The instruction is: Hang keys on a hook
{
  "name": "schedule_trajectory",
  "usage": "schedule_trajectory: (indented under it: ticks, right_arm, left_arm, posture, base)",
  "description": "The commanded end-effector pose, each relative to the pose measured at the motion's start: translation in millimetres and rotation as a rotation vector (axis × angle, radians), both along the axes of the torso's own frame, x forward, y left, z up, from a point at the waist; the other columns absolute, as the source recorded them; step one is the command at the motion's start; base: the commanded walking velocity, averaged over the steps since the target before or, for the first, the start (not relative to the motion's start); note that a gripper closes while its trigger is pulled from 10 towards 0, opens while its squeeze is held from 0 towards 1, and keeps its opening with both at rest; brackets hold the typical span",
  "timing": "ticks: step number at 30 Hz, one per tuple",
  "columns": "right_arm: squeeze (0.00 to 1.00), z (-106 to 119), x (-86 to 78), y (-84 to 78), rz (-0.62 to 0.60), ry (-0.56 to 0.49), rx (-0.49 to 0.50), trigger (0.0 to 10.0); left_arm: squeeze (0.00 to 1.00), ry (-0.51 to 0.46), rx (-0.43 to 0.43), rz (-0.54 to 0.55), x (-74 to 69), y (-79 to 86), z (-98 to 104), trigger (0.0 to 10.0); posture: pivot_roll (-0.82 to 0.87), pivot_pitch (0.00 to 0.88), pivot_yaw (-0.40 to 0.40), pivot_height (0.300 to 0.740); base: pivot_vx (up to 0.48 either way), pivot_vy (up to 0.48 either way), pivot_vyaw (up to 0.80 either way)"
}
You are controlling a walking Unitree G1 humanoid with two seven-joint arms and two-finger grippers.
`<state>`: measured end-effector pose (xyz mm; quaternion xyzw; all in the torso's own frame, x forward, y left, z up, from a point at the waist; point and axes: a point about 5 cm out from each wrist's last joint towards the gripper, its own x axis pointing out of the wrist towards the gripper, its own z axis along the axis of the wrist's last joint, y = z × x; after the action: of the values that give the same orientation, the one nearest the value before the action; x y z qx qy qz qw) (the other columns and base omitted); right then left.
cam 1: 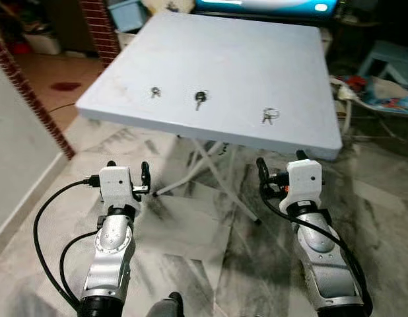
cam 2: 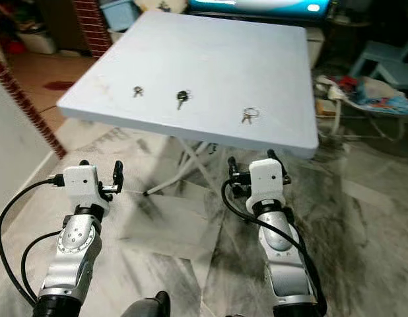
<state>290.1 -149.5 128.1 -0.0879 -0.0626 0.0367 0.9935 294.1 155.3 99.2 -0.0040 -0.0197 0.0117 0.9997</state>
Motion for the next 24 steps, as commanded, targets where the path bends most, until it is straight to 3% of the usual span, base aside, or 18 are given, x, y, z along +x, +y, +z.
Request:
schedule_trajectory:
  ticks: [1,6,14,19,21,24]
  right_arm:
    - [0.00,0,1.0,1.4,0.001,0.005,0.009,10.0]
    - [0.00,-1,2.5,1.9,-0.002,0.008,0.007,10.0]
    - [0.00,0,4.3,-0.5,-0.018,0.006,0.010,10.0]
    - [0.00,0,3.9,-2.3,-0.037,0.011,0.027,10.0]
    - [0.00,-2,4.2,-4.4,-0.054,0.025,0.077,10.0]
    - [0.00,-5,6.3,-6.1,-0.069,0.049,0.059,10.0]
  left_arm:
    - [0.00,-0.012,-0.002,-0.021,-1.2,2.8,3,10.0]
    - [0.00,-0.034,0.052,-0.004,-0.8,5.3,7,10.0]
    - [0.00,-0.083,0.052,0.016,-2.3,2.3,12,10.0]
    - [0.00,-0.062,0.066,0.034,-2.5,2.3,9,10.0]
    - [0.00,-0.021,0.048,0.022,-1.0,-0.5,5,10.0]
    - [0.00,-0.012,0.045,-0.026,0.5,-5.6,4,10.0]
  posture:
    - [-0.01,0.109,0.029,0.740]
    - [-0.01,0.102,0.031,0.740]
    - [-0.01,0.104,0.034,0.740]
    - [-0.01,0.104,0.036,0.740]
    - [-0.01,0.104,0.036,0.740]
    - [-0.01,0.101,0.036,0.740]
  base:
    - [0.000,0.000,0.80]
    - [0.000,0.000,0.80]
    - [0.000,0.000,0.80]
    - [0.000,0.000,0.80]
    - [0.000,0.000,0.00]
    - [0.000,0.000,0.00]
